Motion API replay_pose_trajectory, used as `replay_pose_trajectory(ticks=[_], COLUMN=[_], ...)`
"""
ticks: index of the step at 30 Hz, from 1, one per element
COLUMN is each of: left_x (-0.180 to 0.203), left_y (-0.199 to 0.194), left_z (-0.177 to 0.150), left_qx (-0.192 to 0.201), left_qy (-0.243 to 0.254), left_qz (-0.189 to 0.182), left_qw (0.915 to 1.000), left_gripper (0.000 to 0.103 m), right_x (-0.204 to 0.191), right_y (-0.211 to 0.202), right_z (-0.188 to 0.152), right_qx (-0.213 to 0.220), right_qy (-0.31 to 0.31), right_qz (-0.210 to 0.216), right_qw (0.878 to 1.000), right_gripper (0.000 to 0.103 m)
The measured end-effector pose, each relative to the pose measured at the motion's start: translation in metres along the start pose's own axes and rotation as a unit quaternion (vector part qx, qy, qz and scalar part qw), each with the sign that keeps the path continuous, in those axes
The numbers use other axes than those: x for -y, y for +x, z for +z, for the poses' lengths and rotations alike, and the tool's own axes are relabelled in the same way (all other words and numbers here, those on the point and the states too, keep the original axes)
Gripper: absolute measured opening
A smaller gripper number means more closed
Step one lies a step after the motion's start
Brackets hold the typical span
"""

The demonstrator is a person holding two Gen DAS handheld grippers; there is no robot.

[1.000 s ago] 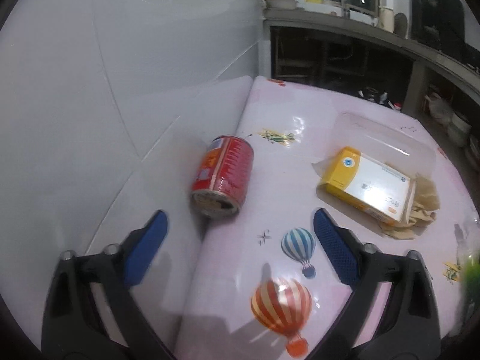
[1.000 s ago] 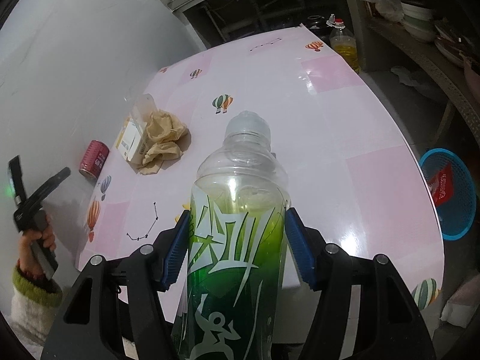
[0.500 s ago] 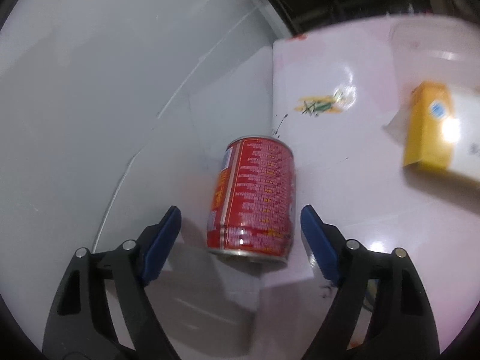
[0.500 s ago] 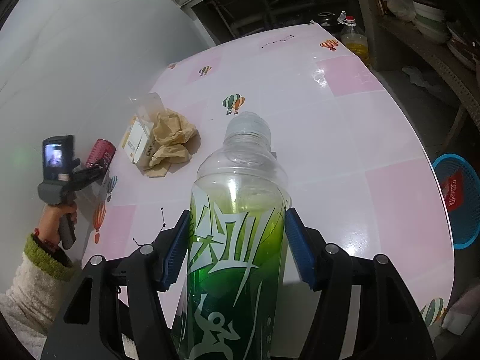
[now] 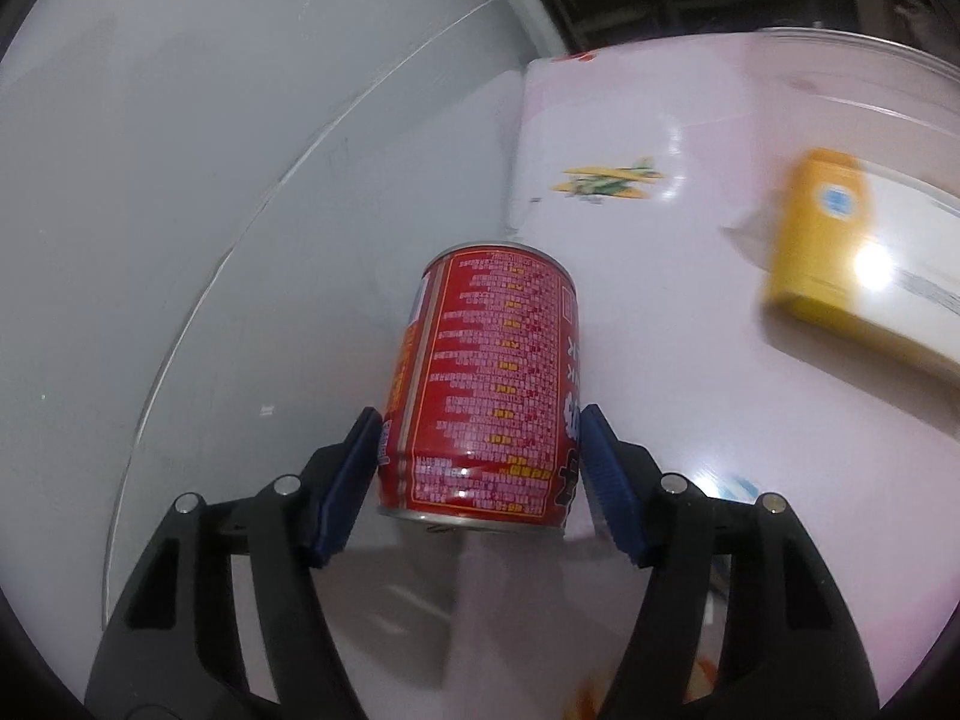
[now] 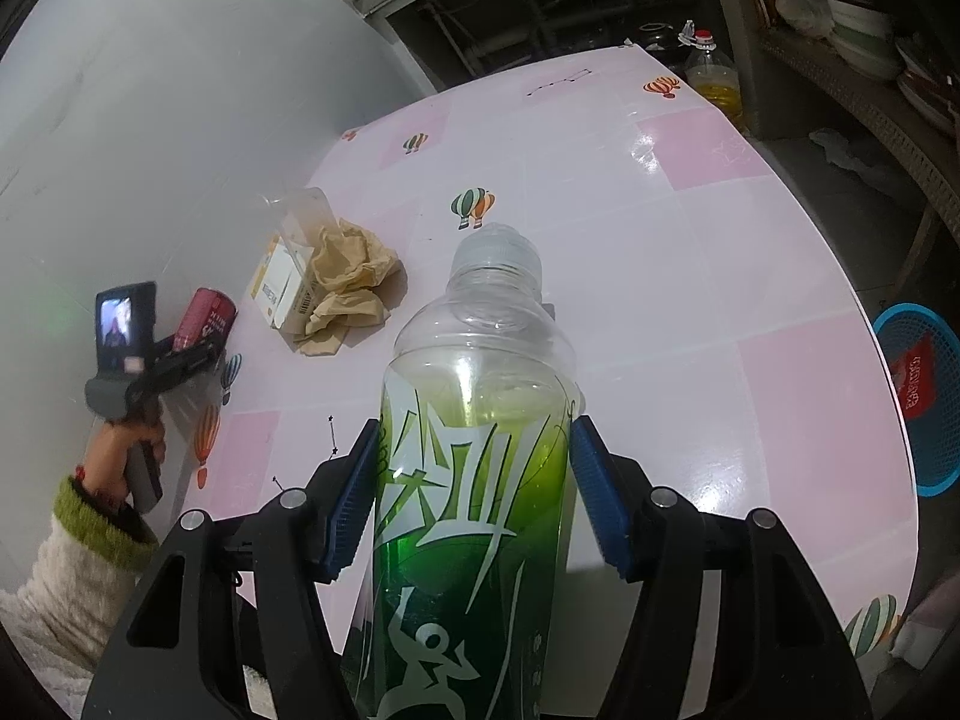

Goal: Collect trash
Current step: 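Lift the red can with the left tool while the right tool holds the bottle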

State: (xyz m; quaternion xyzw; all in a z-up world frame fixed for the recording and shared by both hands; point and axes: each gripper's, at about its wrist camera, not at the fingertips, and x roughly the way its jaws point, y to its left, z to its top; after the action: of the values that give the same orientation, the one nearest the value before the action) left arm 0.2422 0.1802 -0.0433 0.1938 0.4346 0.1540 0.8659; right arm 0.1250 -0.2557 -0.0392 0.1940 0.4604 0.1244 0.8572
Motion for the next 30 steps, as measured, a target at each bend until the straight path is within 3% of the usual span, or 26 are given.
replay_pose_trajectory(ticks=[5, 9, 14, 18, 21, 26, 28, 29, 30], left_x=[0.026, 0.049, 0.054, 0.040, 0.040, 0.050, 0.057, 0.059, 0.058], left_y=[-0.053, -0.095, -0.103, -0.116, -0.123, -0.102, -0.099, -0.092, -0.095], left_z=[-0.037, -0.068, -0.095, -0.103, -0.111, -0.107, -0.109, -0.103, -0.103], left_qx=[0.016, 0.042, 0.032, 0.074, 0.092, 0.080, 0.080, 0.082, 0.084], left_qy=[0.010, 0.030, 0.000, -0.032, -0.031, -0.031, -0.026, -0.024, -0.023], left_qz=[-0.092, -0.135, -0.243, -0.269, -0.274, -0.293, -0.292, -0.292, -0.289], left_qw=[0.9955, 0.9896, 0.9696, 0.9599, 0.9568, 0.9524, 0.9527, 0.9527, 0.9532], left_gripper=[0.064, 0.064, 0.064, 0.083, 0.083, 0.083, 0.079, 0.066, 0.060], right_x=[-0.002, -0.004, -0.006, -0.006, -0.008, -0.007, -0.008, -0.008, -0.008], right_y=[0.000, 0.000, 0.001, 0.002, 0.002, 0.001, 0.001, 0.001, 0.001], right_z=[-0.001, -0.001, -0.001, -0.002, -0.002, -0.003, -0.002, -0.002, -0.002], right_qx=[-0.001, -0.002, -0.002, -0.001, 0.000, -0.001, -0.001, -0.001, -0.001], right_qy=[-0.004, -0.006, -0.009, -0.006, -0.005, -0.007, -0.007, -0.007, -0.008], right_qz=[-0.004, -0.006, -0.008, -0.007, -0.009, -0.012, -0.013, -0.014, -0.015], right_qw=[1.000, 1.000, 1.000, 1.000, 1.000, 1.000, 1.000, 1.000, 1.000], right_gripper=[0.061, 0.061, 0.061, 0.061, 0.061, 0.061, 0.061, 0.061, 0.061])
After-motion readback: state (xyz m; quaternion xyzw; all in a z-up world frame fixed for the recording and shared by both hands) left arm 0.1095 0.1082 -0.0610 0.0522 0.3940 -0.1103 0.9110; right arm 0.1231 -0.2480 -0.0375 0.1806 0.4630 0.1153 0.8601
